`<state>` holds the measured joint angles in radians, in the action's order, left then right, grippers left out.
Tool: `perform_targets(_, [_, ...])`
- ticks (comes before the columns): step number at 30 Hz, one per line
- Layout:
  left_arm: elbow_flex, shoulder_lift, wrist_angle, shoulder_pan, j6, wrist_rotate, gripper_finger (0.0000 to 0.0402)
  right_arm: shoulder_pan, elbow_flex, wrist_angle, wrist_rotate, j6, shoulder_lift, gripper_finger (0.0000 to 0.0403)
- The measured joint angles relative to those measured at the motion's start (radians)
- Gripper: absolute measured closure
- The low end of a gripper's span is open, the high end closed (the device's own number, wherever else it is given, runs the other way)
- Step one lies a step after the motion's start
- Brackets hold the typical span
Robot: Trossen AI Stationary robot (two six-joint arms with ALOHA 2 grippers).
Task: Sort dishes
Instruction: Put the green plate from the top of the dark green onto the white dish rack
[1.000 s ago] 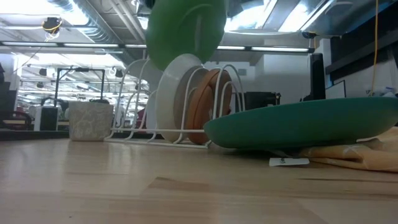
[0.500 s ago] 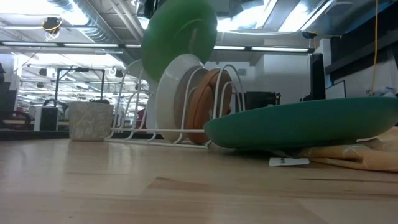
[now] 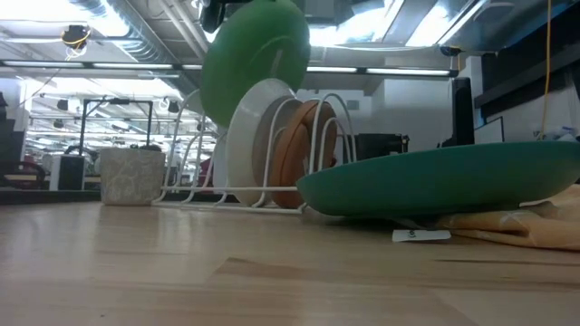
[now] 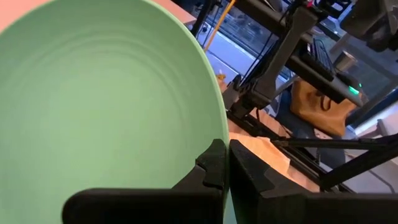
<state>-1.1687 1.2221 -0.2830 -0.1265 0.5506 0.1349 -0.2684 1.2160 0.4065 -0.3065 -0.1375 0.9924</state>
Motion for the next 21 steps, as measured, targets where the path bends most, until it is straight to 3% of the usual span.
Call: perform_targets(21, [0.0, -0.008, 0.054, -0.001, 0.044, 0.044, 0.0397, 0.0, 0.0, 0.0, 0.0, 0.0, 0.0, 0.0208])
